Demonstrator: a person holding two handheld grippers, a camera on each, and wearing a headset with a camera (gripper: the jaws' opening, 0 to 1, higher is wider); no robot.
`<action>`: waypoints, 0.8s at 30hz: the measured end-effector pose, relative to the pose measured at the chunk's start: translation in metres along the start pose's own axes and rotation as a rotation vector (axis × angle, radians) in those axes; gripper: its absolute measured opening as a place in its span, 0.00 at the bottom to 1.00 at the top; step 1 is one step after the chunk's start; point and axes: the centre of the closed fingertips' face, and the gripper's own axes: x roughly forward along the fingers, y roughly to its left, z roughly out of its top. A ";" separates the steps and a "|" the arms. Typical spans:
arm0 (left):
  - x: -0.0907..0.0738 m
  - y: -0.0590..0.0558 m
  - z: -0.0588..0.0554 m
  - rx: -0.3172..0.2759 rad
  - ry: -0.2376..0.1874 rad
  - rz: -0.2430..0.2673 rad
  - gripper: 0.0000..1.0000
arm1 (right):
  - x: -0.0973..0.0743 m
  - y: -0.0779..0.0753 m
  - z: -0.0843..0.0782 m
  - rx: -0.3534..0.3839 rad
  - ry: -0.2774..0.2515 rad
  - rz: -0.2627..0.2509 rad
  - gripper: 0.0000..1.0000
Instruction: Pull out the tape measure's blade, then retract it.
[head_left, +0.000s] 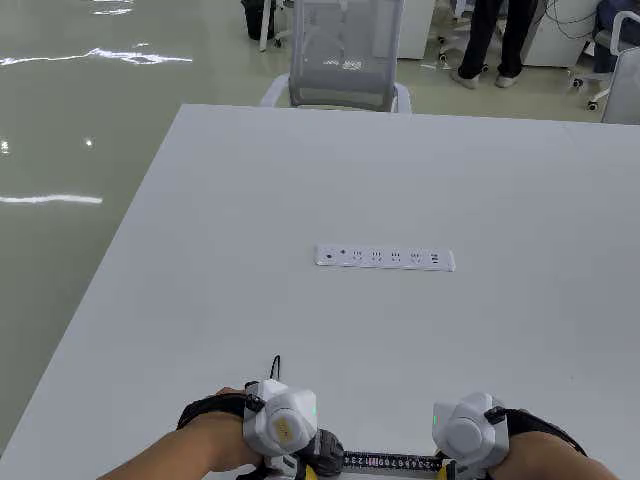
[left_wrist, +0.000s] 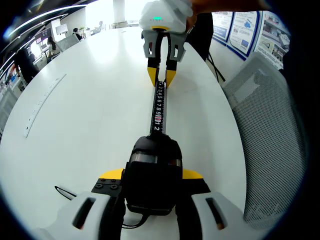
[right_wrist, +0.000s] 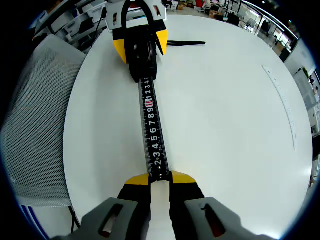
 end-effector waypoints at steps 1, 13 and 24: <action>0.000 0.000 0.000 0.000 0.000 0.000 0.35 | 0.000 0.000 0.000 -0.001 0.001 0.000 0.11; 0.000 -0.001 0.000 -0.001 -0.002 0.001 0.35 | -0.001 0.000 -0.005 -0.001 0.005 -0.005 0.11; -0.001 -0.001 0.000 -0.002 -0.003 0.000 0.35 | -0.003 -0.001 -0.008 0.001 0.006 -0.004 0.11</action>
